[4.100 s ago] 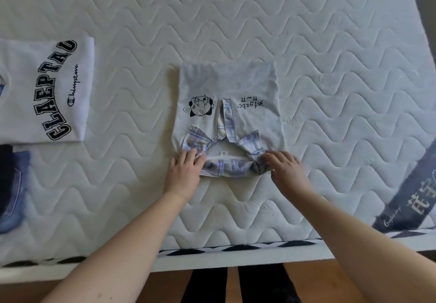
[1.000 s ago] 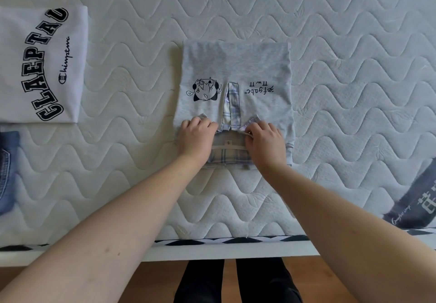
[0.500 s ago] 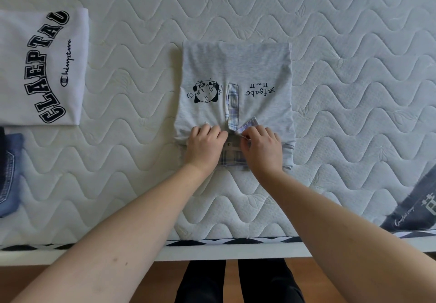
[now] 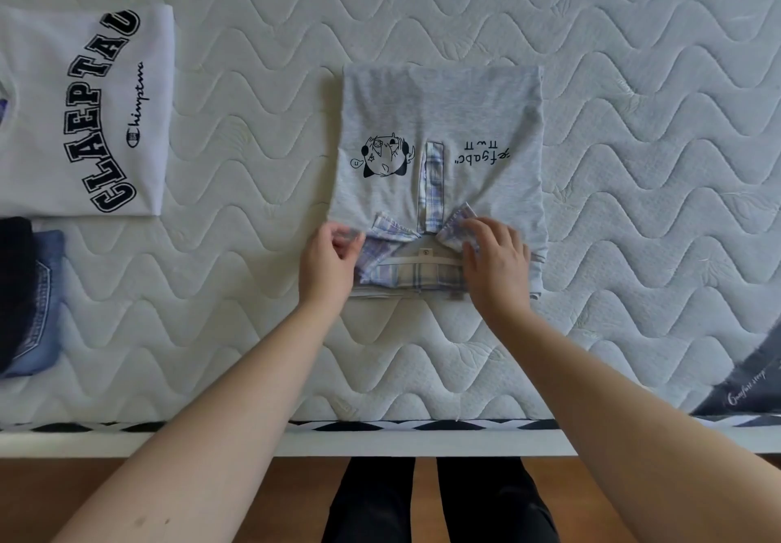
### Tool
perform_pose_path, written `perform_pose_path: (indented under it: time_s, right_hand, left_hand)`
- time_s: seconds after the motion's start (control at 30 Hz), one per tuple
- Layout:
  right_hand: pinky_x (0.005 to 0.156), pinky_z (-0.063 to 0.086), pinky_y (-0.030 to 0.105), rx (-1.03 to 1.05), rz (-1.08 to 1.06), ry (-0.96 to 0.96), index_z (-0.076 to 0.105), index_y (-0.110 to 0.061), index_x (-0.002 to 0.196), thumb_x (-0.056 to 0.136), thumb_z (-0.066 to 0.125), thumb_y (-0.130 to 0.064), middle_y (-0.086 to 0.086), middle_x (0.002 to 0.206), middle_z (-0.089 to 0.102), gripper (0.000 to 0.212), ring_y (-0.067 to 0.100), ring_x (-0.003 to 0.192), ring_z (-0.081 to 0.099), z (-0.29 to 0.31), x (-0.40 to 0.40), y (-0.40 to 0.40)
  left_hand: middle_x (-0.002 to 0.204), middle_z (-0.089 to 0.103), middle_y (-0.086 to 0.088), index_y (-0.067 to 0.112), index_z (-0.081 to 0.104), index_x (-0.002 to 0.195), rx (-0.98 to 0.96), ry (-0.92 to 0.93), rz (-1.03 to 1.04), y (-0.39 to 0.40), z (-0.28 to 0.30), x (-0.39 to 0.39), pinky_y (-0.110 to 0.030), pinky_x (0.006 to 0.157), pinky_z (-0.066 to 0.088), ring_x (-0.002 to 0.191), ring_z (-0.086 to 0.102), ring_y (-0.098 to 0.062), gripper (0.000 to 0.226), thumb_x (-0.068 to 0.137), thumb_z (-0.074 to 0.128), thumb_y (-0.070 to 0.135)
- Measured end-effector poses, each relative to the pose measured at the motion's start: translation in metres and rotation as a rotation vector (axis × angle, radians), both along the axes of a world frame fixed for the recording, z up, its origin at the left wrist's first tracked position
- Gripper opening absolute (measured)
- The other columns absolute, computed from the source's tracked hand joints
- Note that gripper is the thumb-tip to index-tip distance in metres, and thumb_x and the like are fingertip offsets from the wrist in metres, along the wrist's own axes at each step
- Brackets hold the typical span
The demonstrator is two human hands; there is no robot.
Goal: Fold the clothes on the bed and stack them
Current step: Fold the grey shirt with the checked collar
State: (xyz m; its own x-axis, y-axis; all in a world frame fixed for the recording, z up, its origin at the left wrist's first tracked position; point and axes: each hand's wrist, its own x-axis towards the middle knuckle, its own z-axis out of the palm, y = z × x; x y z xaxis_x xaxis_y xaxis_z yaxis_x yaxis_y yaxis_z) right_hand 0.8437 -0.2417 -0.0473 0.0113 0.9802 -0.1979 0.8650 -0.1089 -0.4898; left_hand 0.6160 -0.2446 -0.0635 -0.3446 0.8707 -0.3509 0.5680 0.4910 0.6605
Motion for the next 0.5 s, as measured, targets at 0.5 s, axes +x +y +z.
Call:
perform_pose_path:
  time_s: [0.5]
  right_hand:
    - [0.056,0.045,0.026,-0.510,0.159,0.231,0.053,-0.017,0.129,0.091,0.068,-0.029,0.003,0.109,0.064,0.042,0.019,0.083,0.060,-0.005,-0.072,0.063]
  left_hand:
    - [0.067,0.062,0.015,0.027,0.061,0.083,-0.175,-0.380,-0.101,-0.020,-0.012,-0.024,-0.020,0.062,0.042,0.062,0.052,-0.002,0.020,0.078,0.081,0.023]
